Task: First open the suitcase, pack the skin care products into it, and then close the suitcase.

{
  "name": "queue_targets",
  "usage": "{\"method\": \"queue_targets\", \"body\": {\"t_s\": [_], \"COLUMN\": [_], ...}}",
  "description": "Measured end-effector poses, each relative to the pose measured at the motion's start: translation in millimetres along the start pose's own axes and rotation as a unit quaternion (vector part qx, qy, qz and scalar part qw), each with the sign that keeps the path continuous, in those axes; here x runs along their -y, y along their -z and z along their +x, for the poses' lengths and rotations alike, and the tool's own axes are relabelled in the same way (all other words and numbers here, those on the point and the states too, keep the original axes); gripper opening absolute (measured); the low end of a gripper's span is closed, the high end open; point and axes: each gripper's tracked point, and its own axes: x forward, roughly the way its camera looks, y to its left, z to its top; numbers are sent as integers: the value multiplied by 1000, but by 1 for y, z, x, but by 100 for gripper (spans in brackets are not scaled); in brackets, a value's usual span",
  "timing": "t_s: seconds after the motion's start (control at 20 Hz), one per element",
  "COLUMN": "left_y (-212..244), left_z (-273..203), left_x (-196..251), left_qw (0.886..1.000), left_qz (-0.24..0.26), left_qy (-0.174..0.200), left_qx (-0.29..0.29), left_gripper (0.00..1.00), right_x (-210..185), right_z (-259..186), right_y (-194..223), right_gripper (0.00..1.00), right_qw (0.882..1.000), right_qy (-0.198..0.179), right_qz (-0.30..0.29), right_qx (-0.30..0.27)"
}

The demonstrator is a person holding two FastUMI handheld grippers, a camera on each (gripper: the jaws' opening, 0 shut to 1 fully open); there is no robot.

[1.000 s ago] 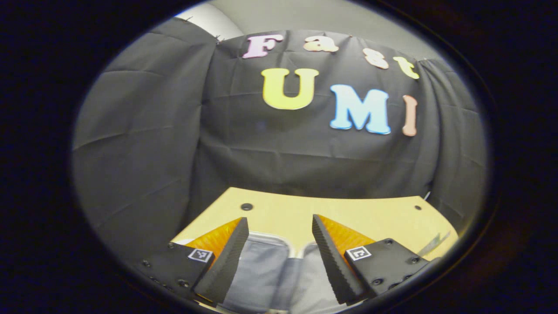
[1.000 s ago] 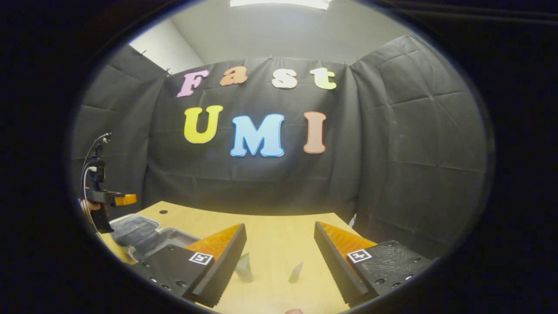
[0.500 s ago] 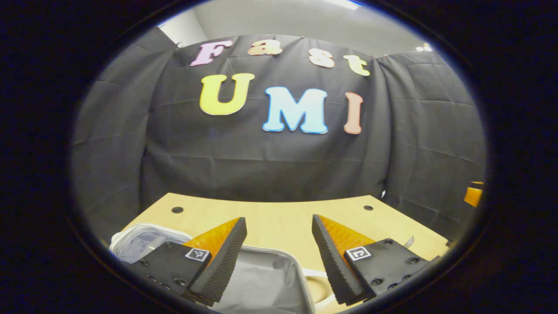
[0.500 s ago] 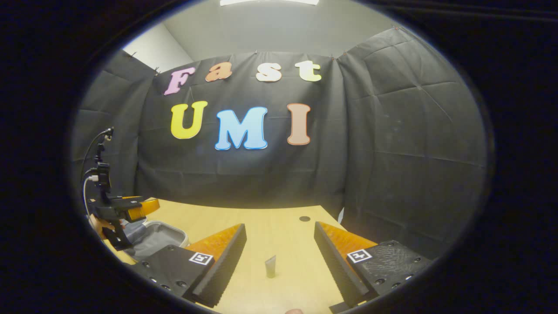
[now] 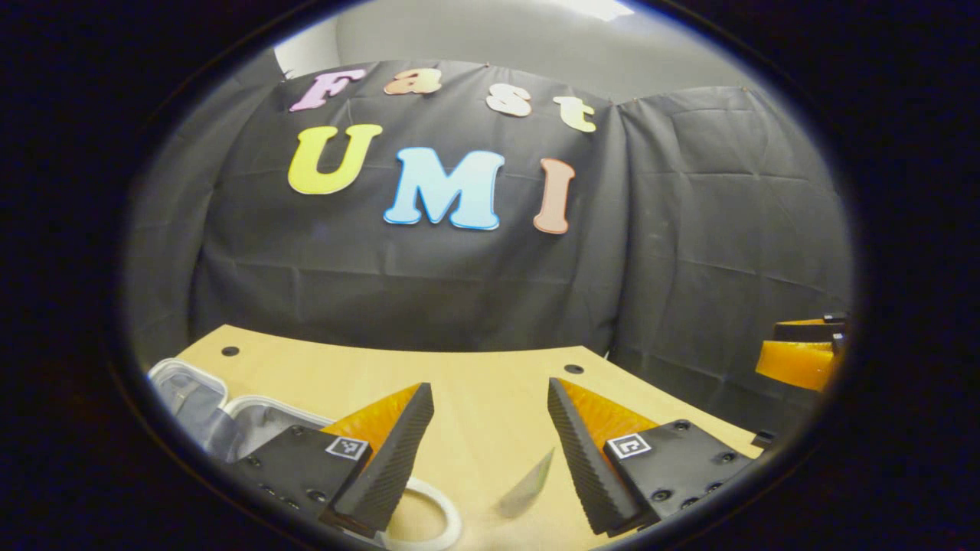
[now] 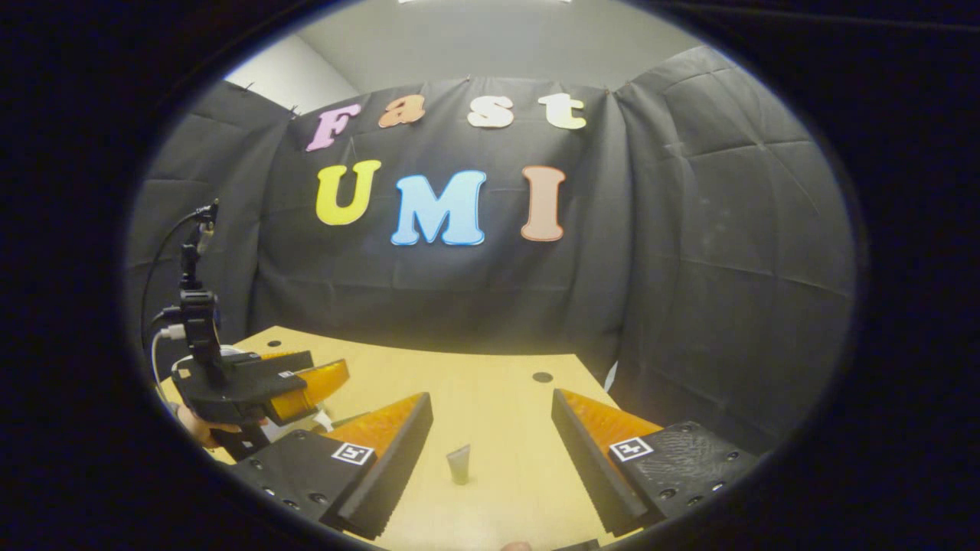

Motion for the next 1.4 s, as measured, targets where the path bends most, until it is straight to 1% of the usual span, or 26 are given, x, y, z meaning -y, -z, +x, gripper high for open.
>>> {"method": "queue_targets", "body": {"t_s": [0.2, 0.45, 0.55, 0.65, 0.7, 0.75, 0.85, 0.9, 0.95, 1.0, 1.05, 1.1, 1.2, 1.25, 1.3, 1.35, 1.4], "left_y": [53, 133, 151, 160, 163, 165, 165, 164, 162, 164, 156, 145, 112, 95, 79, 64, 53], "left_z": [16, 25, 26, 29, 30, 30, 32, 30, 28, 24, 20, 14, 2, -6, -16, -25, -36], "left_x": [19, 18, 20, 19, 18, 19, 18, 16, 15, 14, 13, 13, 13, 13, 11, 4, -8], "left_qw": [999, 994, 992, 990, 989, 988, 987, 985, 983, 980, 978, 977, 977, 978, 979, 979, 980], "left_qz": [-9, -16, -12, -13, -11, -4, 4, 2, -8, -25, -44, -57, -61, -65, -69, -68, -65], "left_qy": [7, -14, -23, -34, -40, -42, -37, -44, -50, -45, -44, -39, -35, -30, -29, -32, -41], "left_qx": [-30, -111, -125, -137, -143, -147, -158, -165, -176, -192, -198, -202, -199, -195, -191, -189, -186], "left_gripper": [97, 98, 96, 82, 61, 55, 47, 43, 40, 36, 36, 34, 33, 36, 33, 36, 30], "right_x": [-1, -6, -9, -11, -12, -13, -17, -20, -24, -27, -30, -31, -31, -32, -35, -36, -37], "right_z": [10, 23, 30, 38, 43, 49, 59, 65, 71, 77, 83, 90, 103, 109, 114, 119, 120], "right_y": [12, 29, 36, 43, 48, 53, 61, 67, 74, 82, 90, 102, 130, 144, 157, 168, 178], "right_gripper": [95, 95, 95, 95, 95, 95, 95, 95, 95, 95, 95, 95, 95, 95, 91, 87, 78], "right_qw": [1000, 998, 997, 996, 996, 995, 994, 993, 992, 991, 989, 988, 983, 980, 977, 973, 970], "right_qy": [-25, -56, -66, -76, -80, -84, -90, -95, -101, -105, -109, -110, -107, -107, -104, -103, -103], "right_qz": [-8, -14, -13, -11, -8, -4, 7, 10, 9, 6, 0, -4, -2, 5, 10, 13, 15], "right_qx": [-14, -29, -36, -44, -49, -56, -65, -71, -80, -88, -98, -109, -146, -167, -188, -204, -218]}}
